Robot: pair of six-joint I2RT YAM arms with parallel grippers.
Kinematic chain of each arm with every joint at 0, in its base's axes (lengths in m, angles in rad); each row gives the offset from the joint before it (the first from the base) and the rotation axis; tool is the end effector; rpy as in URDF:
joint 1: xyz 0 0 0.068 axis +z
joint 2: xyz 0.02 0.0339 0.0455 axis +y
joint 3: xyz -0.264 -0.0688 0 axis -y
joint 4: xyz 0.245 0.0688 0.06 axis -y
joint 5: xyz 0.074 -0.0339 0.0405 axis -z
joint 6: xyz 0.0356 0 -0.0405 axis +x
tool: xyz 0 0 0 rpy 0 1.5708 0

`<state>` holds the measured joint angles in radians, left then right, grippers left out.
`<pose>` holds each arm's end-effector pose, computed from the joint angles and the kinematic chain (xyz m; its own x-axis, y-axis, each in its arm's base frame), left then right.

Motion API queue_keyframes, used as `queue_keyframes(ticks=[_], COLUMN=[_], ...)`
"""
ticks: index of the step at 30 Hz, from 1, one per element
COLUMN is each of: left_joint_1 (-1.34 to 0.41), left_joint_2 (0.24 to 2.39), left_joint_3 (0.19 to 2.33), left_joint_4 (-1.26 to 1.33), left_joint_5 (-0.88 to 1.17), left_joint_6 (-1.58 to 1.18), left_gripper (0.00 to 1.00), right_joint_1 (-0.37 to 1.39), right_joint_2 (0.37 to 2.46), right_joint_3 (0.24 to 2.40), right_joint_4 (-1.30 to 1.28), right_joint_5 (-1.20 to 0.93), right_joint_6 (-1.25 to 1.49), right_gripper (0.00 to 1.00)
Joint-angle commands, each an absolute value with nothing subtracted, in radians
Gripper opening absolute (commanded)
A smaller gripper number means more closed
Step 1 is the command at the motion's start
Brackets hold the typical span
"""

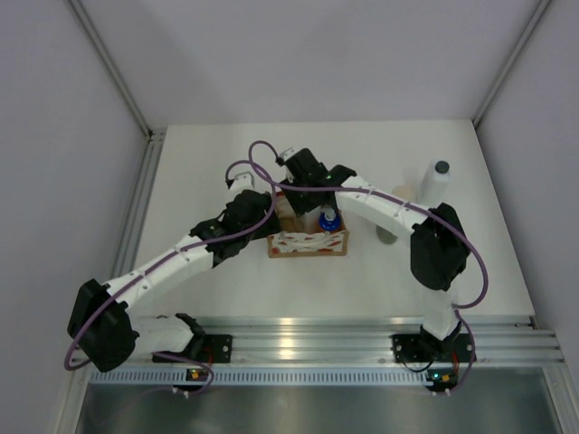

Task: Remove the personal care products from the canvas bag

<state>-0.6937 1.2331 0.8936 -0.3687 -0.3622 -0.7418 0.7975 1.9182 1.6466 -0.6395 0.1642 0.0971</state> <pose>0.2118 -0.1598 0.2678 -0.6329 -0.2954 -0.7157 -0.0497 0.9379 -0.3432 0.3037 0.3028 0.2676 -0.6110 -0.4890 -0.6225 -0.5795 0.8120 -0.0691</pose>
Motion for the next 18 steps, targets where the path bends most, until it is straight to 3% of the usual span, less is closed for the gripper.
queue_keyframes(ticks=[1,4,12,18], left_joint_1=[-0.692,-0.692,-0.692,-0.693], left_joint_2=[1.206,1.21,1.213,1.209], left_joint_3=[0.89,0.893,0.894,0.888], left_joint_4=[-0.359,-0.359,-0.357,-0.357], left_joint_5=[-0.388,-0.387,-0.383,-0.388], left_joint_6=[-0.738,-0.735,-0.733,-0.73], left_gripper=[0.67,0.67,0.67,0.67], right_joint_1=[0.805,0.807,0.805,0.805], right_joint_2=[1.931,1.939,1.973,1.962], right_joint_3=[1.623,1.608,1.589,1.572], right_joint_4=[-0.563,-0.563,-0.546,-0.532], right_joint_5=[0.175,0.17,0.173,0.178], right_joint_6=[0.114,0.115,0.123,0.133], right_gripper=[0.21,0.29,0.33,0.44])
